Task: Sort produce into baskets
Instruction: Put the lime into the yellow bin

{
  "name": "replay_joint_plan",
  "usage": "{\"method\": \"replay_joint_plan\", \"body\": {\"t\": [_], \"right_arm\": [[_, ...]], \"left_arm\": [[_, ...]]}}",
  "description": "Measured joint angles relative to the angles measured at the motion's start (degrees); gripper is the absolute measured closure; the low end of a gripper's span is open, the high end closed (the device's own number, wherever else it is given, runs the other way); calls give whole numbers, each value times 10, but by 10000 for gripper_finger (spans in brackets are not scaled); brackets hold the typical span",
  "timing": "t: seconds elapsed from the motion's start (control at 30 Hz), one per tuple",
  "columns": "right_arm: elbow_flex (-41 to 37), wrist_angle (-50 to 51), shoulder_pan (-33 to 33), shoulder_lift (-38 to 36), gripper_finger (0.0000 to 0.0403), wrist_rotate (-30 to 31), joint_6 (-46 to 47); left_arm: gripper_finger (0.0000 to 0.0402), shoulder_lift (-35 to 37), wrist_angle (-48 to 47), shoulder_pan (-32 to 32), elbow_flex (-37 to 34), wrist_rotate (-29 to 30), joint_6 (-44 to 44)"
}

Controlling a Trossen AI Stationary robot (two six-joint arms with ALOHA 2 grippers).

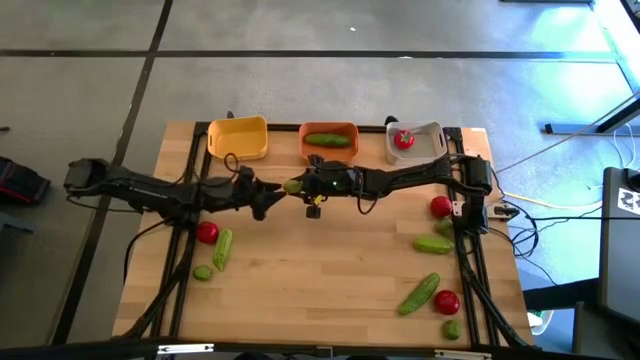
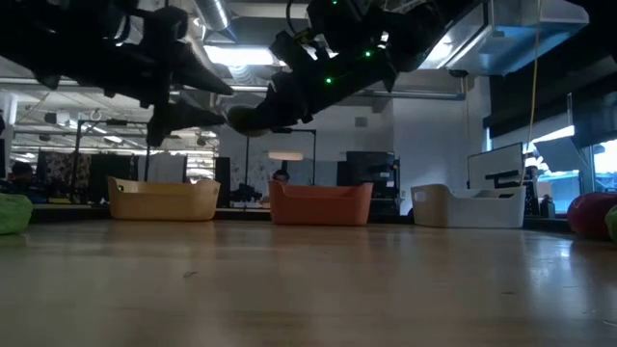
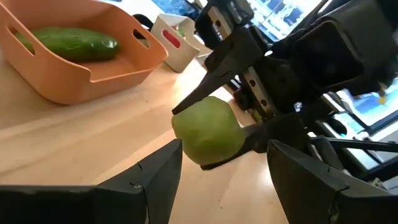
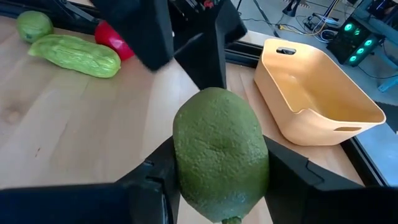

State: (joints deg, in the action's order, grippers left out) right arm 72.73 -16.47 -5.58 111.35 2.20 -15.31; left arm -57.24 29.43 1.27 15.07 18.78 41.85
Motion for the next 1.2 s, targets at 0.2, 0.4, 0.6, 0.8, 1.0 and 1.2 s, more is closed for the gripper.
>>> {"method": "replay_joint_plan", "body": {"t": [0.2,0.4,0.6,0.8,1.0,1.2], "right_arm": [[0,0,0,0,238,0,0],[0,5,0,0,238,2,-1],[-2,17,0,0,237,3,-2],[-2,15,0,0,220,13,15],[0,44,0,-8,173,11,32],[0,130,3,-56,143,11,39]], "left_arm": [[171,-59,0,19,34,8,2],[175,-100,1,25,54,2,13],[227,-120,-1,29,64,1,7],[264,-117,1,32,65,-2,3],[256,-110,1,32,65,-3,-15],[256,-99,0,35,65,-3,-39]]}}
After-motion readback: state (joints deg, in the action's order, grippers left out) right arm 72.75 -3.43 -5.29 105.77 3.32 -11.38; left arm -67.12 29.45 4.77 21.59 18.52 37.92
